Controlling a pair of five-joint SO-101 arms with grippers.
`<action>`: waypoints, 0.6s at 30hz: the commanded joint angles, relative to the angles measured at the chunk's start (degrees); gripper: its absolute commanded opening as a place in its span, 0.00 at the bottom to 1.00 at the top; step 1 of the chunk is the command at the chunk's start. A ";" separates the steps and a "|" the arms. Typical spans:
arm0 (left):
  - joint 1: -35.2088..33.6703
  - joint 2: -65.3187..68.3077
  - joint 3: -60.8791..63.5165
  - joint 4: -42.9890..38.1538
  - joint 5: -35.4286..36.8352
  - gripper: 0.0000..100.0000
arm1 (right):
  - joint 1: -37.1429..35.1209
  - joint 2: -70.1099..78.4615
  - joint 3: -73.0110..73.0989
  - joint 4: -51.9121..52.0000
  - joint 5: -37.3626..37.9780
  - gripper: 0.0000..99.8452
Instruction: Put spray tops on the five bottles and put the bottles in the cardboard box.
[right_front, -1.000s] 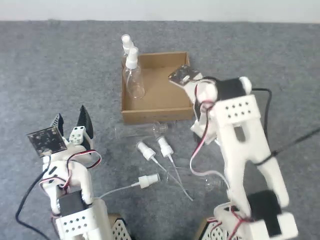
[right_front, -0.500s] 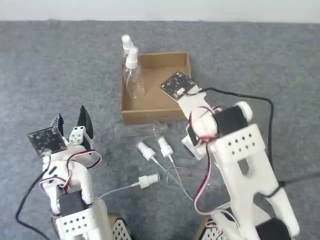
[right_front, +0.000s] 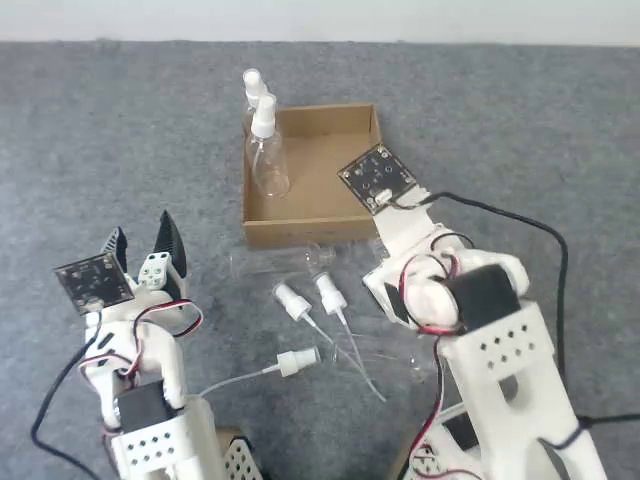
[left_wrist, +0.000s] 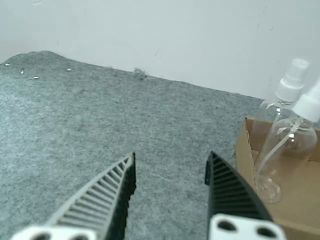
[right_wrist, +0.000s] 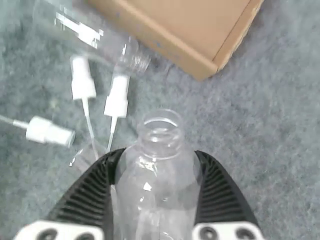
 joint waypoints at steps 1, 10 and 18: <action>0.00 -0.88 -0.48 -1.85 -0.44 0.21 | -0.22 -3.74 1.32 -5.32 -0.53 0.04; 0.00 -0.88 -0.48 -1.85 -0.44 0.21 | -0.22 -4.70 4.40 -11.65 -2.37 0.04; 0.00 -0.88 -0.48 -1.85 -0.44 0.21 | -0.22 -4.79 4.40 -14.46 -3.96 0.04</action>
